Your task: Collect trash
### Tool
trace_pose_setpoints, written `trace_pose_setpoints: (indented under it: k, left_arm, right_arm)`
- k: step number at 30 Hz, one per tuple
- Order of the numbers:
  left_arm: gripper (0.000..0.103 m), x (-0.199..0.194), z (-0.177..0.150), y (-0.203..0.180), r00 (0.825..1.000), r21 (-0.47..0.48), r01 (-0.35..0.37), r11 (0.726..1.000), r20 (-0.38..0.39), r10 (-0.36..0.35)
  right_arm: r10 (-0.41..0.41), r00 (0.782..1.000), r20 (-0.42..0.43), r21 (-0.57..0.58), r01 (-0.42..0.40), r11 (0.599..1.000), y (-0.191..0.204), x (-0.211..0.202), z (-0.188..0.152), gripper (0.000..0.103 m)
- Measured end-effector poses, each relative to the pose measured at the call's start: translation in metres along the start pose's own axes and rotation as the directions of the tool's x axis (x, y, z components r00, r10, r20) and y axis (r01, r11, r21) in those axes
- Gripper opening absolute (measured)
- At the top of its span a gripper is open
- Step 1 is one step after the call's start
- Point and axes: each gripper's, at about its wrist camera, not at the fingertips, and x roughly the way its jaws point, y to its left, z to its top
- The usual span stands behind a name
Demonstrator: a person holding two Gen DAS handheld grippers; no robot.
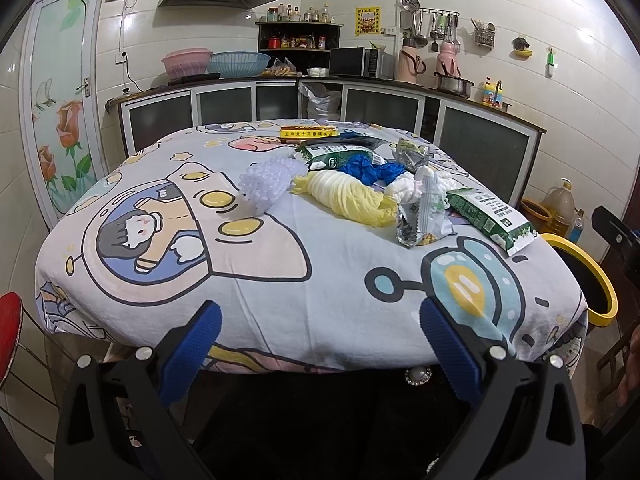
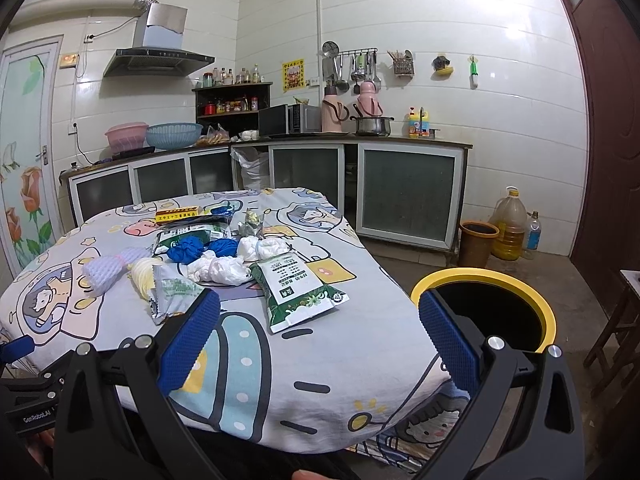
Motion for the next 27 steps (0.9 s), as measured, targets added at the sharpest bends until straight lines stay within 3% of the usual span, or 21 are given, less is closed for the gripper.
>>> trace_pose_setpoints:
  k: [22,27]
  left_arm:
    - [0.096,0.0,0.001,-0.001,1.0,0.004,-0.003,1.0,0.001,0.003]
    - [0.096,0.003,-0.004,-0.006,1.0,0.048,0.009,0.999,-0.008,-0.009]
  right_arm:
    - [-0.012,1.0,-0.012,0.008,0.012,1.0,-0.002,0.002,0.0,0.096]
    - [-0.026,0.999,-0.021,0.018,0.027,0.999,-0.014,0.008,0.009,0.096]
